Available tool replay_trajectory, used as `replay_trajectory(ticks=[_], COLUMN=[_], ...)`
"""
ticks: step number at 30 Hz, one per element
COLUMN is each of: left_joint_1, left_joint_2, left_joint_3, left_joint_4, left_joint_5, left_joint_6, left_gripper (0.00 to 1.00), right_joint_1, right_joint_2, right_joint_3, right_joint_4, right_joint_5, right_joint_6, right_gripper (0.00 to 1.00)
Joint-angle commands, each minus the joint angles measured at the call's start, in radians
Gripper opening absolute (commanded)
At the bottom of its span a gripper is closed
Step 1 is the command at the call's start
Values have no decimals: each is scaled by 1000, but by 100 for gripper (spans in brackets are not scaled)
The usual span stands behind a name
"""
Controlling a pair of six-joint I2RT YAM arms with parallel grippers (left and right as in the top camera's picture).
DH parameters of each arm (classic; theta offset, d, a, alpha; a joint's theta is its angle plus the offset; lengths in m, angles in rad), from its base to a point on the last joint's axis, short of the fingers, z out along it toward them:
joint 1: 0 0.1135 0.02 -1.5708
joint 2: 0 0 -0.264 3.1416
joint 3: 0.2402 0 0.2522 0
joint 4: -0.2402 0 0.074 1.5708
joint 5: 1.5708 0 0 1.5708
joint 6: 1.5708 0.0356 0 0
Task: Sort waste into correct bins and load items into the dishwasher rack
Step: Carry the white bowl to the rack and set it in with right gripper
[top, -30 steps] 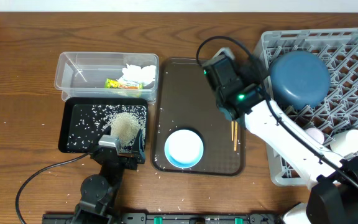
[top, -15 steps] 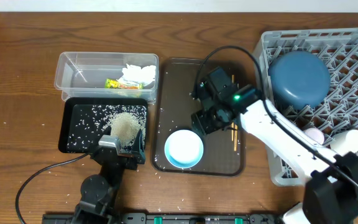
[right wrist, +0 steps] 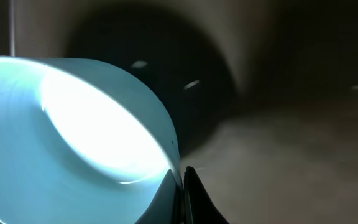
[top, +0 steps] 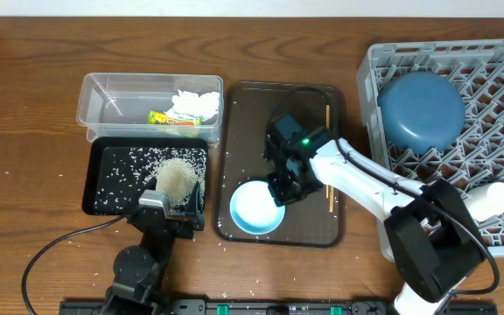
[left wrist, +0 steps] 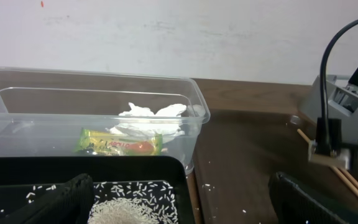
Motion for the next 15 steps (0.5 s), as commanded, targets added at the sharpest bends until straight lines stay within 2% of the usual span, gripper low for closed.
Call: replay_trajectory(ticks=[1,5,12,15], left_joint_1=[5,5,5,5], left_joint_2=[-7,-7,-7,-7], left_joint_3=[-30,-30,-30,-30], left_joint_4=[-19,-19,-19,-19], left_joint_5=[-9,-9,-9,-9], left_joint_6=[-5,-5,-5,-5], left_gripper=[92,92,92,92], right_joint_1=[-55,-114,-217,-259], right_joint_2=[-63,-180,-396,-427], right_joint_3=[27,34,34,34], right_joint_4=[3,10,69,139], right_joint_5=[141,368,1147,1394], right_joint_6=[61,52,42,-3], right_gripper=[1,1,1,1])
